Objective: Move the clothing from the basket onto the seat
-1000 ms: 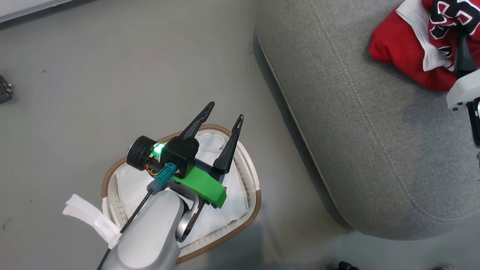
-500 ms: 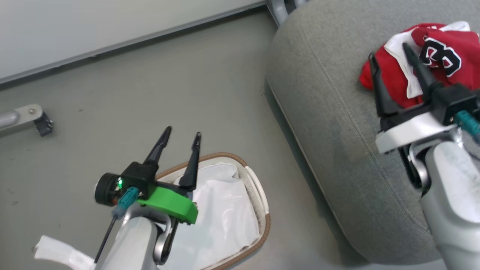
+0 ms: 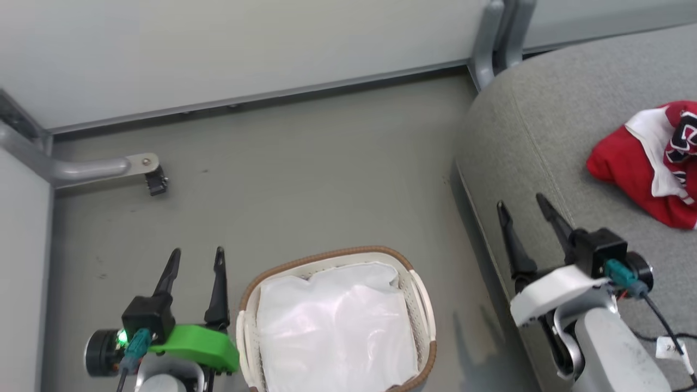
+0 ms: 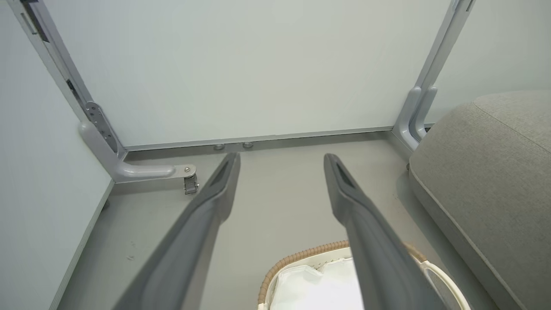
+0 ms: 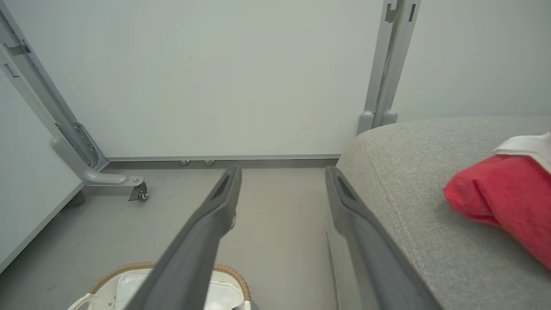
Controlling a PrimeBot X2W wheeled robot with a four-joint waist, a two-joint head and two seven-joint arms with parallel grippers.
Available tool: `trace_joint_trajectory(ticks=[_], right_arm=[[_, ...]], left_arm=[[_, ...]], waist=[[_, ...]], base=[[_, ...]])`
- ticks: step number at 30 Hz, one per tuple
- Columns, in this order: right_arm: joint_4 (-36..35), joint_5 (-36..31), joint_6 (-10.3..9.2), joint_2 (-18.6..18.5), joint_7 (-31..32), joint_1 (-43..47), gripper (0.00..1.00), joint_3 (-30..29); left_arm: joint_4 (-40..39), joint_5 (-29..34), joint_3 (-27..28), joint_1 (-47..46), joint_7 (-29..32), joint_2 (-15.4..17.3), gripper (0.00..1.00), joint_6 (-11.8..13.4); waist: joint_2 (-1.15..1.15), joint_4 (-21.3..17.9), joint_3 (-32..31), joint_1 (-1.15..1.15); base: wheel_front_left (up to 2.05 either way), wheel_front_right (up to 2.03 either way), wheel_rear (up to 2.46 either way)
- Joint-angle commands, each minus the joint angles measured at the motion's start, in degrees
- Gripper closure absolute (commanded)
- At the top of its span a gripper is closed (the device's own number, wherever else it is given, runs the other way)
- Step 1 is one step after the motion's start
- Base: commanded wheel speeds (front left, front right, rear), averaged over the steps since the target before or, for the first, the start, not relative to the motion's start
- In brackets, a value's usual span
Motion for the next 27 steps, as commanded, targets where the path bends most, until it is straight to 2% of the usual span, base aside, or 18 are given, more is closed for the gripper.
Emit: trace_joint_trajectory(ticks=[1, 8, 16, 17, 20, 27], right_arm=[[0.4, -0.4, -0.08, 0.2, -0.1, 2.0, 0.00, -0.4], [1.3, -0.8, -0.08, 1.3, -0.1, 7.1, 0.00, -0.3], [1.6, -0.5, -0.08, 2.3, -0.1, 10.2, 0.00, -1.9], [1.6, -0.4, 0.00, 2.5, 0.0, 9.6, 1.00, -1.7], [2.8, -0.1, 0.00, 2.6, 0.1, 10.0, 1.00, -1.6], [2.0, 7.6, 0.00, 2.8, 2.3, 9.9, 1.00, -2.9]], left_arm=[[0.0, 0.1, 0.7, 1.8, 0.0, 0.0, 0.00, 0.5], [0.1, -1.1, 2.7, 6.4, 0.0, 0.0, 0.00, 1.2], [0.3, -2.9, 4.0, 9.4, 0.0, 0.0, 0.00, 0.1], [0.3, -2.7, 3.8, 8.6, 0.0, -0.1, 1.00, 0.3], [1.8, -2.9, 3.8, 8.7, 0.1, -0.2, 1.00, 0.3], [1.4, -10.6, 4.9, 7.6, 2.5, -0.2, 1.00, 0.1]], waist=[[0.00, 3.0, -3.4, 0.00], [0.00, 4.0, -6.4, 0.00], [0.00, 4.2, -8.3, 0.00], [0.00, 4.0, -8.1, 0.00], [0.00, 4.0, -8.2, 0.00], [0.00, 3.8, -8.3, 0.00]], base=[[0.00, 0.00, 0.00], [0.00, 0.00, 0.00], [0.00, 0.00, 0.00], [0.00, 0.00, 0.00], [0.00, 0.00, 0.00], [0.00, 0.00, 0.00]])
